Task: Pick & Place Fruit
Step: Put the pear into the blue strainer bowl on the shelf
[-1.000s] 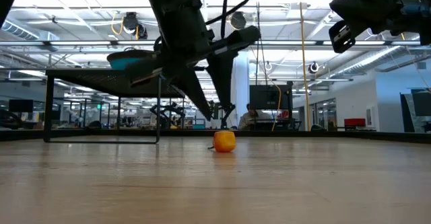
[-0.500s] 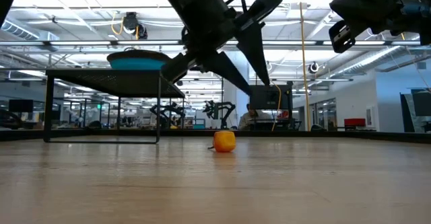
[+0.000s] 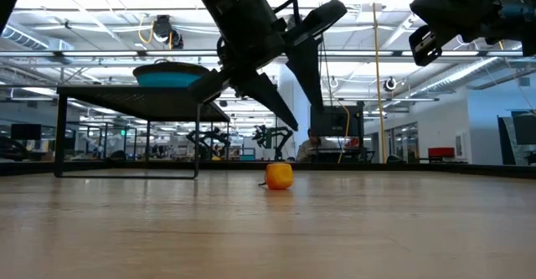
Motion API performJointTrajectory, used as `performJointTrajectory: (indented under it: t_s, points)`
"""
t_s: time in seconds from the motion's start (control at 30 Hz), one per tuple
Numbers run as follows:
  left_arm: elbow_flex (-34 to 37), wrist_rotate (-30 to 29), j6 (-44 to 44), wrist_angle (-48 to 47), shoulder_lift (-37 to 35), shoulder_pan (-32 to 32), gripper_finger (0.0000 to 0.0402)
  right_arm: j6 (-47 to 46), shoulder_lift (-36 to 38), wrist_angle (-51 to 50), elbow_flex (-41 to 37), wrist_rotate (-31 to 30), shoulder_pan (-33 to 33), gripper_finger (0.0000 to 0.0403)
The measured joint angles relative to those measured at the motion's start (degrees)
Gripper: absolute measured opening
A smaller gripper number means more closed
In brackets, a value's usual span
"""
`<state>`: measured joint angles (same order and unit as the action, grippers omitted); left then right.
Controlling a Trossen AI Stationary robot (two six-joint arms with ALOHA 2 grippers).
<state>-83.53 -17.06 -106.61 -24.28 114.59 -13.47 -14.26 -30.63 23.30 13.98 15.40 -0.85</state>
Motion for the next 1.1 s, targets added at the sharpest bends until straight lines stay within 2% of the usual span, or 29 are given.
performJointTrajectory:
  t_s: [0.27, 0.47, 0.63, 0.83, 1.1]
  points:
    - [0.02, -1.45, 2.06, 0.61, 0.0, -0.04, 0.0248, 0.0, 0.0, 0.01, 0.0, 0.0, 0.01, 0.0]
    - [0.02, -1.5, 5.24, 2.25, -0.03, -0.45, 0.0295, 0.27, -0.02, 0.01, 0.0, 0.0, 0.01, 0.0]
    - [0.02, 1.55, -0.38, -0.11, -0.04, -0.63, 0.0296, 0.45, -0.04, -0.01, 0.0, -0.02, 0.01, 0.0]
    - [0.02, 4.77, -8.84, -5.63, -0.04, -0.58, 0.0268, 0.46, -0.04, -0.01, 0.0, -0.02, 0.03, 0.0]
    - [0.07, 5.11, -10.7, -7.09, 0.55, -0.37, 0.0242, 2.41, -0.04, -0.02, 0.0, -0.04, 0.03, 0.0]
